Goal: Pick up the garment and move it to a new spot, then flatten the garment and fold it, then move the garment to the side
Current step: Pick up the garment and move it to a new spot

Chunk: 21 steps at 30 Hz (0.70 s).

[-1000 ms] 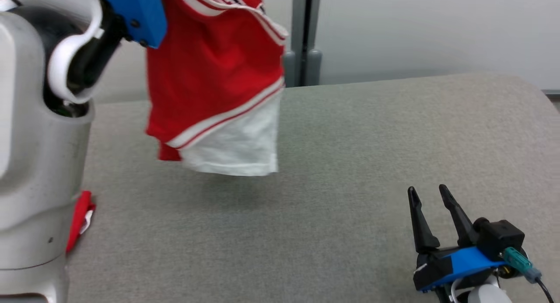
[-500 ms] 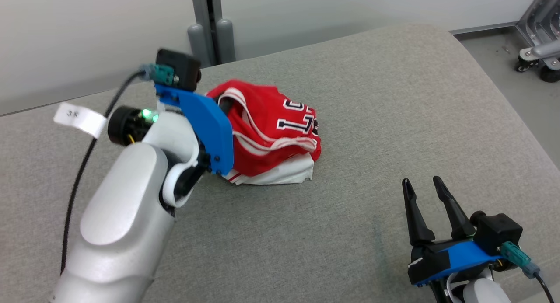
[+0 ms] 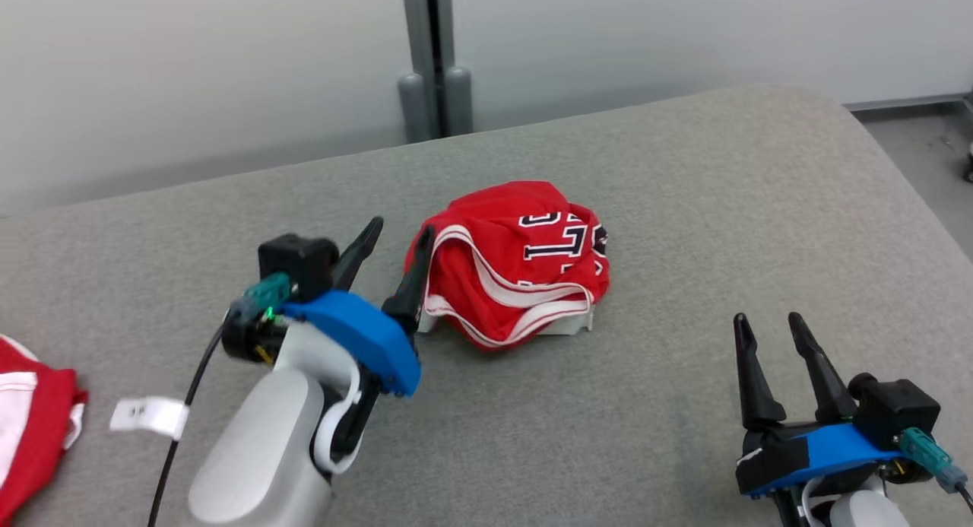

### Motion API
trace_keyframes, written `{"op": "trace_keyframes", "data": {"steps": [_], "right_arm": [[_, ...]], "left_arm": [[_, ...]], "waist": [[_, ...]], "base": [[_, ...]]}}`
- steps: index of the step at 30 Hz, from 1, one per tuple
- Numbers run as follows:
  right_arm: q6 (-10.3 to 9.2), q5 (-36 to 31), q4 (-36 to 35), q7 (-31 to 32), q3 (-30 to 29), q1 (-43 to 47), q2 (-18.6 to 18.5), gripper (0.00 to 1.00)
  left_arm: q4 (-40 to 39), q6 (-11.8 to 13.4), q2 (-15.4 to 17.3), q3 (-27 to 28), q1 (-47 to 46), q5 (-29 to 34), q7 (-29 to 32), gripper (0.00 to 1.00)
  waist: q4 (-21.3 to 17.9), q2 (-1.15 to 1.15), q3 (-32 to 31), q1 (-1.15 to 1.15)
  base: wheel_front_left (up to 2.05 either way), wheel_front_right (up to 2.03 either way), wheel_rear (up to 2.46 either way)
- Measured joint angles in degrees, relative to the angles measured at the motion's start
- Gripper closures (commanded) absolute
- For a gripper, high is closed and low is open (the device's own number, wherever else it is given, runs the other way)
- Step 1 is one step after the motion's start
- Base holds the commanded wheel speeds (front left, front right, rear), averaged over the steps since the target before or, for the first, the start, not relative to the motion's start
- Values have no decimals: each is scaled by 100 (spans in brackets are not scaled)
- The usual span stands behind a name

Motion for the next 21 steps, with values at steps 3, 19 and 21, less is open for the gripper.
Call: {"op": "trace_keyframes", "data": {"steps": [3, 19, 21], "right_arm": [[0, -80, -46, 3, -104, 29, 0, 0], [0, -310, -336, 407, -235, 357, 0, 0], [0, -309, -338, 450, -203, 384, 0, 0]], "left_arm": [[-134, 43, 148, 91, 513, 0, -423, 0], [-1038, 616, 494, 1323, 2466, 517, -1772, 0], [-1121, 613, 486, 1508, 2662, 632, -1771, 0]], "waist": [[282, 0, -131, 0], [1133, 0, -501, 0], [1136, 0, -517, 0]], "base": [[0, 0, 0], [0, 0, 0], [0, 0, 0]]}}
